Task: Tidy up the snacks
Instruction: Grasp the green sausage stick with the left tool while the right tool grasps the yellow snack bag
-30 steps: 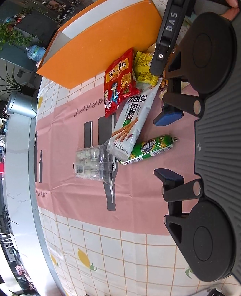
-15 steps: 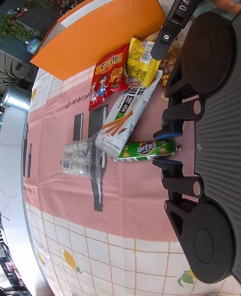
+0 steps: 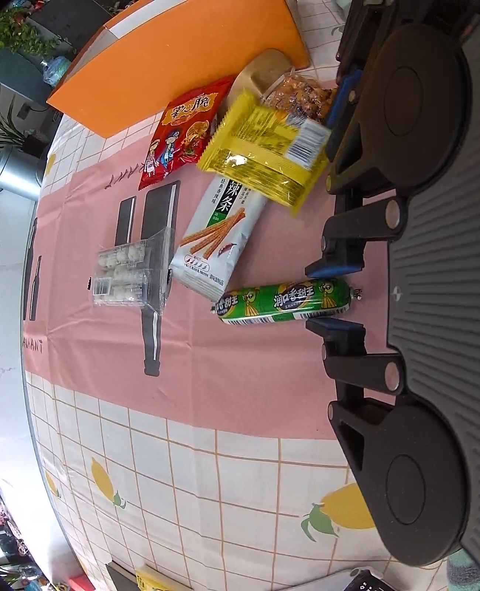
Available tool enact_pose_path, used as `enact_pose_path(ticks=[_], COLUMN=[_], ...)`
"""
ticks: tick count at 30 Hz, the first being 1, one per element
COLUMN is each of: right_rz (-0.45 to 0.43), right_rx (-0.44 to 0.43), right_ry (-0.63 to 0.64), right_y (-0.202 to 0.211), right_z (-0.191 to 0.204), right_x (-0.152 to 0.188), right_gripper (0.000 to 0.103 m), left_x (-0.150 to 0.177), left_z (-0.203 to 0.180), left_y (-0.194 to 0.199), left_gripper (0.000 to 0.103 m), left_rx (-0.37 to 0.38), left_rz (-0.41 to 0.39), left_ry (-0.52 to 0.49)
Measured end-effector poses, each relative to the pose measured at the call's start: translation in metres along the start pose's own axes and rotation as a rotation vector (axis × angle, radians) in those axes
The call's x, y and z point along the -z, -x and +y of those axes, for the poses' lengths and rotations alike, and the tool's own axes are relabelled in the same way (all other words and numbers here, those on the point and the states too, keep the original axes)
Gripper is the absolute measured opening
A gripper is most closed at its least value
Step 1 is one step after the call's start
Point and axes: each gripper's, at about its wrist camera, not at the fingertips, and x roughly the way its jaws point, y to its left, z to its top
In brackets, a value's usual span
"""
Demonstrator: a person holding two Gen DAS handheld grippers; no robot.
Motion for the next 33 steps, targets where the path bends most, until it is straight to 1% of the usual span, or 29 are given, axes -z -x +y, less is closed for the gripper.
enact_pose_path(ticks=[2, 4, 5, 7, 8, 9, 11, 14, 17, 20, 24, 26, 28, 29, 31, 33], right_rz=[-0.014, -0.037, -0.058, -0.089, -0.096, -0.094, -0.083, -0.035, -0.002, 0.008, 0.014, 0.008, 0.005, 0.002, -0.002, -0.005], right_rx=[0.011, 0.024, 0.039, 0.069, 0.085, 0.094, 0.084, 0.079, 0.069, 0.088, 0.112, 0.141, 0.174, 0.186, 0.206, 0.223], right_ry=[-0.017, -0.018, -0.018, -0.005, -0.005, -0.015, -0.049, -0.074, -0.076, -0.061, -0.059, -0.029, 0.010, 0.030, 0.072, 0.106], right_y=[-0.001, 0.002, 0.006, 0.008, 0.008, 0.006, 0.001, -0.009, -0.019, -0.028, -0.037, -0.041, -0.044, -0.045, -0.047, -0.049], right_z=[-0.003, -0.003, -0.003, -0.003, -0.003, -0.005, -0.008, -0.007, -0.001, 0.004, 0.009, 0.016, 0.022, 0.024, 0.029, 0.032], right_x=[-0.003, -0.007, -0.009, -0.015, -0.019, -0.022, -0.030, -0.037, -0.039, -0.039, -0.042, -0.042, -0.042, -0.041, -0.039, -0.037], right_gripper=[0.023, 0.033, 0.039, 0.046, 0.054, 0.058, 0.058, 0.058, 0.058, 0.058, 0.065, 0.068, 0.068, 0.069, 0.070, 0.070], left_x=[0.000, 0.000, 0.000, -0.001, -0.002, -0.003, -0.006, -0.006, -0.006, -0.006, -0.008, -0.010, -0.010, -0.010, -0.009, -0.008], left_z=[-0.001, -0.001, -0.001, 0.000, 0.000, 0.001, 0.002, 0.003, 0.008, 0.012, 0.020, 0.023, 0.025, 0.025, 0.023, 0.021], left_y=[-0.001, -0.001, 0.000, 0.002, 0.002, 0.002, 0.000, -0.003, -0.005, -0.004, -0.003, -0.004, -0.006, -0.006, -0.006, -0.007], left_gripper=[0.029, 0.041, 0.043, 0.054, 0.056, 0.059, 0.059, 0.059, 0.059, 0.059, 0.059, 0.057, 0.054, 0.053, 0.047, 0.046], left_rx=[0.002, 0.002, 0.000, -0.001, -0.004, -0.008, -0.016, -0.022, -0.015, -0.020, -0.015, -0.012, -0.019, -0.025, -0.035, -0.051], left_rz=[-0.007, -0.015, -0.020, -0.041, -0.049, -0.054, -0.056, -0.048, -0.052, -0.067, -0.087, -0.088, -0.085, -0.083, -0.083, -0.086], left_ry=[-0.006, -0.012, -0.013, -0.010, -0.005, -0.001, 0.007, 0.005, 0.025, 0.038, 0.071, 0.082, 0.078, 0.073, 0.054, 0.035])
